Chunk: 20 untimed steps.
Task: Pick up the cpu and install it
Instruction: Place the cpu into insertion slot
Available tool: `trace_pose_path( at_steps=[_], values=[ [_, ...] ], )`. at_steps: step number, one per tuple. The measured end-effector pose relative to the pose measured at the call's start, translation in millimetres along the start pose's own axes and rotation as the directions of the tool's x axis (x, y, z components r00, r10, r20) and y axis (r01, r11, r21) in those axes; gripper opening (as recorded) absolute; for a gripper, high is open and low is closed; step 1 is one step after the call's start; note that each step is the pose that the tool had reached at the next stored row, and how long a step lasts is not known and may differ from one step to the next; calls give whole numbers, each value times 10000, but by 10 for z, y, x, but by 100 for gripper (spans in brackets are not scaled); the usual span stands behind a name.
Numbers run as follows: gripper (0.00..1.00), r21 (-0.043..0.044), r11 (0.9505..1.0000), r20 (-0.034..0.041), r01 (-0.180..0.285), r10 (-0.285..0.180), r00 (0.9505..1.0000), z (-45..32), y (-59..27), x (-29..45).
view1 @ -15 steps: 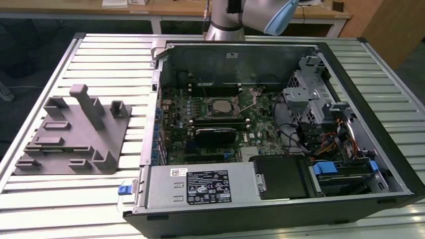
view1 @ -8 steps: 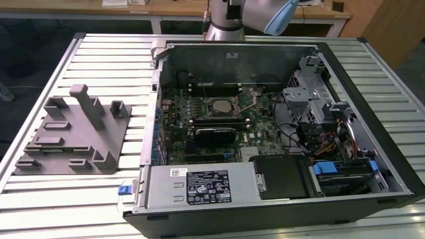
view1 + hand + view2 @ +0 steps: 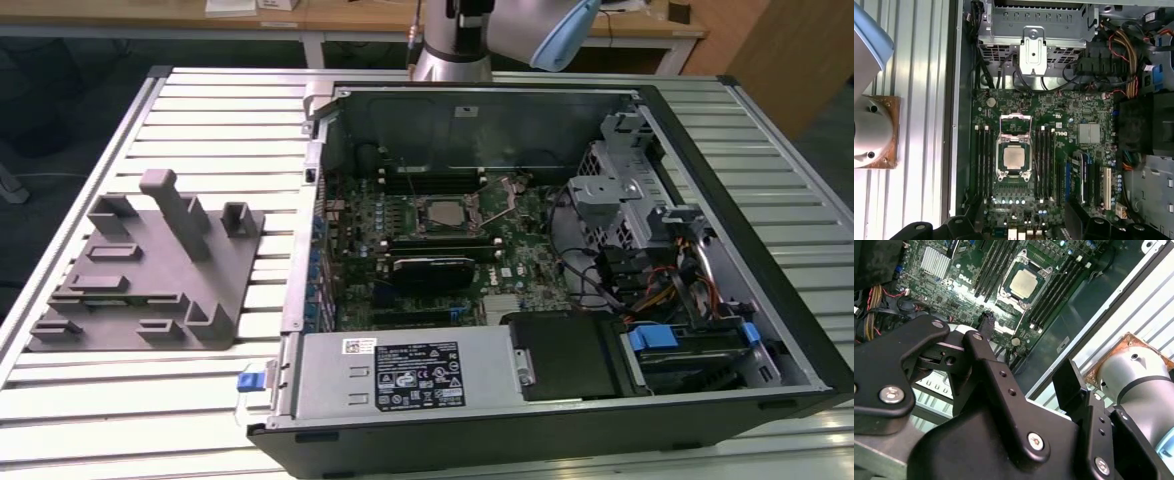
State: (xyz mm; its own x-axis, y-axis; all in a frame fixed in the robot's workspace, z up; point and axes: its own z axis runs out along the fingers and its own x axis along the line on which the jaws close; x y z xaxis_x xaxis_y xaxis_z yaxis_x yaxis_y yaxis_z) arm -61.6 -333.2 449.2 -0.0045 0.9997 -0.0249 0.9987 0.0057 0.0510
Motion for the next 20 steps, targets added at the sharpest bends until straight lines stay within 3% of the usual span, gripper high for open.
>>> trace_pose_path(
  at_steps=[20],
  values=[
    [74, 0, 10000, 0, 0, 0, 10000, 342, -17, 9]
  ],
)
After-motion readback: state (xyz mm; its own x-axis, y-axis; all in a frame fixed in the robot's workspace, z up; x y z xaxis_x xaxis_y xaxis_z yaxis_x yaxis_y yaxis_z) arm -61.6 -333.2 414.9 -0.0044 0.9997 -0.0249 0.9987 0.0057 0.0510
